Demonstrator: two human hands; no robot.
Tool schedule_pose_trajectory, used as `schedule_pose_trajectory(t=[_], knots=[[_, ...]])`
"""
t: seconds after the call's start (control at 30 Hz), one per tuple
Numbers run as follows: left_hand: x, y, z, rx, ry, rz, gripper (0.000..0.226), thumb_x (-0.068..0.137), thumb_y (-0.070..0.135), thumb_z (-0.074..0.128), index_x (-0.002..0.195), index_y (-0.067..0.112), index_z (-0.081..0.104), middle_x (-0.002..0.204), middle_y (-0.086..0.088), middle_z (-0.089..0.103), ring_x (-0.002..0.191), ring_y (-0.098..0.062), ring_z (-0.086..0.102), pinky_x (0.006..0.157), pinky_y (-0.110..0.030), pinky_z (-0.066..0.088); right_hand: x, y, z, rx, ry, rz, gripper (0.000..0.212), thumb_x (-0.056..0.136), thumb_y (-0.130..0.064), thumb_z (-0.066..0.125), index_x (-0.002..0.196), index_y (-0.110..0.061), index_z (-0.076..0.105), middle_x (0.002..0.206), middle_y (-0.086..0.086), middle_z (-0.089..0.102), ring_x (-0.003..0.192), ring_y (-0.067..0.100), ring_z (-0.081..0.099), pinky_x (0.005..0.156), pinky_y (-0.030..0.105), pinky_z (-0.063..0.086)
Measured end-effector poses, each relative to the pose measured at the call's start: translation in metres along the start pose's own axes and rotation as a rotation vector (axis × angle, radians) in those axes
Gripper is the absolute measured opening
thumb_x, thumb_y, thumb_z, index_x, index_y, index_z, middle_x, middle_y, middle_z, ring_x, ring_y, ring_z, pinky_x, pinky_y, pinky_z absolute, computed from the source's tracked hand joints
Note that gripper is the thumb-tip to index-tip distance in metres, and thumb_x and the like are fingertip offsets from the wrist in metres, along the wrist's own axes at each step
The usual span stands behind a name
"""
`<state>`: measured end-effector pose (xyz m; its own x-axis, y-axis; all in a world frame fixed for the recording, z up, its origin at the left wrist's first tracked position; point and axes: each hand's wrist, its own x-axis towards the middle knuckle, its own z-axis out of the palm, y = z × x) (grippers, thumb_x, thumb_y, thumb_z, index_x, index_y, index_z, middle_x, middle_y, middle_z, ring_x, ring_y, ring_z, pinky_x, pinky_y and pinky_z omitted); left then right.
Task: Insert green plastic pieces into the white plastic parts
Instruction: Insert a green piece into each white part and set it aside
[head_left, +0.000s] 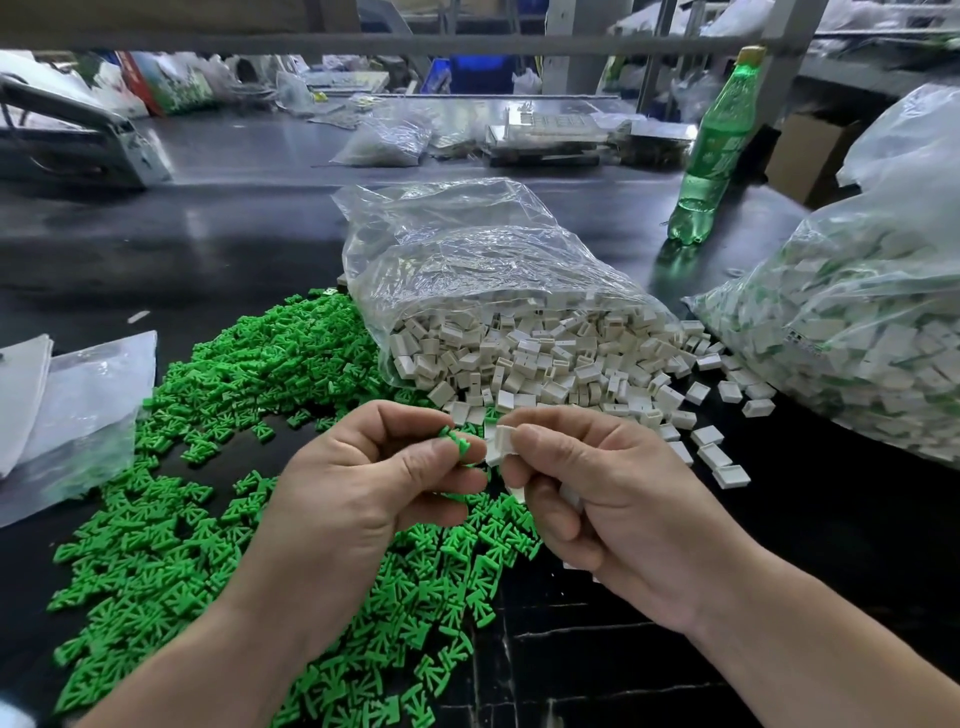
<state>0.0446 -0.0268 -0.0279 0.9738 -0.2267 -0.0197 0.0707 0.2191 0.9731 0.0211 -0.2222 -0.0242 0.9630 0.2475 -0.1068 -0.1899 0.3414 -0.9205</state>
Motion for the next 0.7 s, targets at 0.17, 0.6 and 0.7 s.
schedule_pose_trajectory(t=[0.17, 0.6, 0.7], knots=[[-0.0012, -0.003, -0.0018, 0.022, -0.011, 0.006, 0.024, 0.066, 0.03, 0.085, 0.085, 0.021, 0.074, 0.083, -0.011, 0.072, 0.072, -0.022, 0.069, 0.057, -0.024, 0.054, -0.0004, -0.0002, 0.0013, -0.051, -0.022, -0.015, 0.008, 0.087, -0.022, 0.073, 0.093, -0.018, 0.076, 0.082, 0.009, 0.067, 0.045, 0.009, 0.044, 0.035, 0.018, 0.032], [-0.0062, -0.0056, -0.0007, 0.063, -0.06, 0.067, 0.021, 0.075, 0.036, 0.076, 0.087, 0.019, 0.073, 0.082, -0.014, 0.07, 0.07, -0.025, 0.068, 0.056, -0.028, 0.053, -0.0092, 0.002, 0.0085, -0.571, 0.005, -0.211, 0.017, 0.093, -0.04, 0.064, 0.089, -0.025, 0.069, 0.071, -0.008, 0.064, 0.053, 0.0, 0.053, 0.048, 0.01, 0.038], [-0.0068, -0.0063, 0.0002, 0.071, -0.063, 0.082, 0.021, 0.078, 0.038, 0.073, 0.088, 0.02, 0.072, 0.084, -0.013, 0.071, 0.071, -0.025, 0.068, 0.057, -0.029, 0.053, -0.0088, 0.0026, 0.0091, -0.588, 0.03, -0.234, 0.016, 0.092, -0.041, 0.062, 0.087, -0.027, 0.068, 0.071, -0.01, 0.065, 0.055, -0.001, 0.054, 0.05, 0.01, 0.039]])
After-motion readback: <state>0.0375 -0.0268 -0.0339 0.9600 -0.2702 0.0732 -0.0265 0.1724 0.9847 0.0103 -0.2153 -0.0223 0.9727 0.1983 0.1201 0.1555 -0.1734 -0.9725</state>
